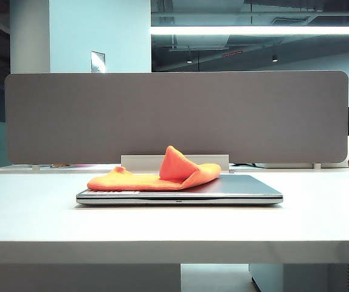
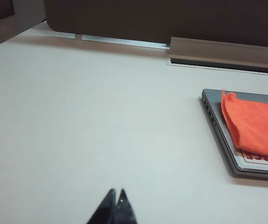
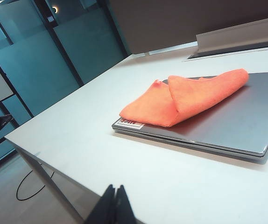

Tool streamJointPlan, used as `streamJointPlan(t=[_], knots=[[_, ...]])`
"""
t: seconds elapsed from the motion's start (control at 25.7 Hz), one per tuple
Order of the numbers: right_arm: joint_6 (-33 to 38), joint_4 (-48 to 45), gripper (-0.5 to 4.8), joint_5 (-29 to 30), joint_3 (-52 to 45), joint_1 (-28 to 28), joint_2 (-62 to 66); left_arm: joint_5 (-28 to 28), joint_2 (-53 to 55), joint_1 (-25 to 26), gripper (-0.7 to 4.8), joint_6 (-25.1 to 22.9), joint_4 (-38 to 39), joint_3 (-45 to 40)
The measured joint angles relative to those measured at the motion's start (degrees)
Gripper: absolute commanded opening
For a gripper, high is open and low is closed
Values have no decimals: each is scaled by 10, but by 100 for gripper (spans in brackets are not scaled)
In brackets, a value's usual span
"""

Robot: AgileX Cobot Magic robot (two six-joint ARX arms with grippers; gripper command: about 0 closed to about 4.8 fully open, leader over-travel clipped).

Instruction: Pick up the orange rag and put it over the laptop.

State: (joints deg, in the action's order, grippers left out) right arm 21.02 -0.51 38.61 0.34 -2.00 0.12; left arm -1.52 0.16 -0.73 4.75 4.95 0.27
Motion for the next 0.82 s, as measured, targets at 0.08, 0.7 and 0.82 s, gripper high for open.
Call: streamJointPlan(t=[0.08,0.7,0.82], knots=[[0,0,-5,0,0,0,0,0,0,0,-6,0,0,0],[-85,-9,-5,-345,0,0,0,0,0,0,-6,0,0,0],[-98,-5,-5,-378,0,0,0,0,0,0,-6,0,0,0]])
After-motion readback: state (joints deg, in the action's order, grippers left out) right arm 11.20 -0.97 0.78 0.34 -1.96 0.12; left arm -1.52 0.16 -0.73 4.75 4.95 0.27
